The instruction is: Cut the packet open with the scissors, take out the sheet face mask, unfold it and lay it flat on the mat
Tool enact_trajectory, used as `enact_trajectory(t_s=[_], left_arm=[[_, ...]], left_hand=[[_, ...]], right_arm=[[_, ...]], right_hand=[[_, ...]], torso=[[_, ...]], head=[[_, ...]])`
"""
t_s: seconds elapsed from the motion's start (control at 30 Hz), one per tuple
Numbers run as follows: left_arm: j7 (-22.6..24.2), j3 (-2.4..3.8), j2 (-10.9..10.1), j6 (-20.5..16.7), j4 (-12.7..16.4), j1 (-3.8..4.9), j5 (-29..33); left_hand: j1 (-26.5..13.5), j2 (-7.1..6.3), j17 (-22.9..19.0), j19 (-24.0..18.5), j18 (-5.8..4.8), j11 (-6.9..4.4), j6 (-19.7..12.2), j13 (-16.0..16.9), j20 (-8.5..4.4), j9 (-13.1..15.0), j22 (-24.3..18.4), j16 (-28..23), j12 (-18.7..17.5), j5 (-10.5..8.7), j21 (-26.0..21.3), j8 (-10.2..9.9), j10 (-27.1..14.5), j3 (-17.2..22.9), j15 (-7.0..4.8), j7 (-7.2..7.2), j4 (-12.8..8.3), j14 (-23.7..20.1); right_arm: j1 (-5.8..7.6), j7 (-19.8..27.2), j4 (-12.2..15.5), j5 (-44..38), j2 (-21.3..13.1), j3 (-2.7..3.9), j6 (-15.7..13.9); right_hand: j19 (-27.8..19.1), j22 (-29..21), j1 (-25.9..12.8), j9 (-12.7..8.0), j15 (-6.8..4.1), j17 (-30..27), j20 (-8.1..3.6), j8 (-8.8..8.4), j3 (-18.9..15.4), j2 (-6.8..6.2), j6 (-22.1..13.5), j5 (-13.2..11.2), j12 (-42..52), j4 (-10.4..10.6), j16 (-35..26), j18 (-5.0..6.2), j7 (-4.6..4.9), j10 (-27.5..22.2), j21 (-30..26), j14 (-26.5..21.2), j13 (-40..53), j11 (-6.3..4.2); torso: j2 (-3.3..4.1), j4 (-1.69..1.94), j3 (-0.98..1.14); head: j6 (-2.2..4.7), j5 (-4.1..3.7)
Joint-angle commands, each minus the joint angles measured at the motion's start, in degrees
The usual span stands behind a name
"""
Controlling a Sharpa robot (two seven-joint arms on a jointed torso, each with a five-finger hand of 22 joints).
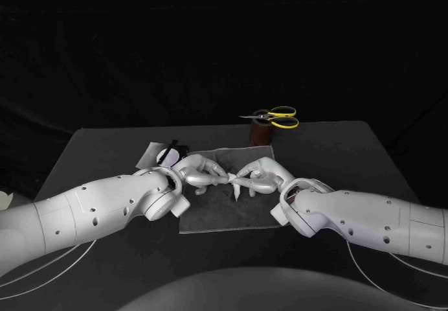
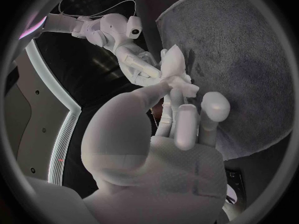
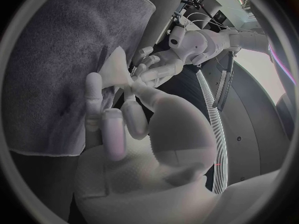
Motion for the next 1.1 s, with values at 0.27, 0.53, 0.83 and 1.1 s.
enact_trajectory(t_s=[0.27, 0.53, 0.83, 1.1], left_arm=[[-3.91, -0.01, 0.01, 5.42, -0.25, 0.01, -0.58], [-7.32, -0.01, 0.19, 8.15, -0.82, 0.02, 6.83], [-8.89, 0.0, -0.68, 6.93, -1.35, 0.03, 13.3], [-10.32, 0.04, -0.59, 6.19, -1.92, 0.04, 15.27]], left_hand=[[-5.68, 0.5, 0.21, 0.41, 0.44, 0.29, 1.62, -2.17, 0.82, -1.66, -0.05, -0.08, -1.4, 0.18, -0.47, -0.8, 2.38, -7.68, 0.4, -0.03, 8.07, 0.05], [-11.71, 5.21, 1.56, 2.43, -0.01, 0.22, 1.93, -3.11, 0.5, -3.57, 1.67, 0.36, -1.51, 0.15, 0.43, -2.7, 3.76, -13.29, 0.23, -0.04, 18.76, 1.19], [-15.09, 7.54, 2.54, 3.4, -0.22, -0.05, 2.65, -2.87, 0.32, -3.96, 2.59, 0.62, -0.4, 0.14, 0.96, -2.79, 4.94, -16.74, -0.02, -0.29, 18.78, 1.95], [-14.53, 6.37, 3.37, 3.98, -0.31, -0.62, 3.52, -2.17, -0.06, -4.29, 3.08, 0.83, 1.19, 0.13, 1.27, -2.94, 6.35, -19.56, -0.54, -0.78, 18.59, 2.65]], right_arm=[[0.13, 0.34, -0.13, 2.84, -0.02, 0.05, 3.08], [0.13, -2.37, 0.91, -5.8, -0.42, 0.05, 6.66], [0.13, -4.99, 1.91, -17.2, -0.78, 0.03, 13.25], [0.13, -4.75, 2.16, -19.67, -0.05, -0.03, 14.27]], right_hand=[[-0.3, -0.52, -1.61, -0.34, 0.28, -0.76, 0.34, -1.35, -3.93, -1.51, -2.58, -0.02, -0.46, 3.25, -0.53, 1.07, 0.58, -0.65, -1.21, -0.7, 0.45, 0.42], [-0.21, 2.23, 7.71, 0.32, 0.23, 0.22, -0.36, 0.34, 3.03, -0.25, -0.77, 0.4, -0.07, -7.11, -0.24, 1.13, 0.89, -0.32, 1.68, -0.19, 0.75, 0.51], [-1.24, 3.43, 6.63, -0.15, 0.58, -1.08, -0.29, -0.71, 3.03, -0.46, -2.75, 0.03, -1.78, -8.11, -0.78, 1.0, 1.61, -0.9, 2.54, -0.83, -0.39, 1.03], [-3.71, 3.25, 3.04, -2.81, 2.8, -5.18, 1.29, -6.37, -0.55, -2.53, -9.18, 0.03, -6.3, -7.29, -2.44, 0.52, 4.39, -3.81, 1.03, -3.65, -3.26, 3.49]], torso=[[0.03, -0.03, 0.03], [0.02, -0.05, 0.05], [0.01, -0.1, 0.03], [0.0, 0.06, -0.06]], head=[[0.0, -0.09], [0.0, -0.13], [0.0, -0.42], [0.0, -0.66]])
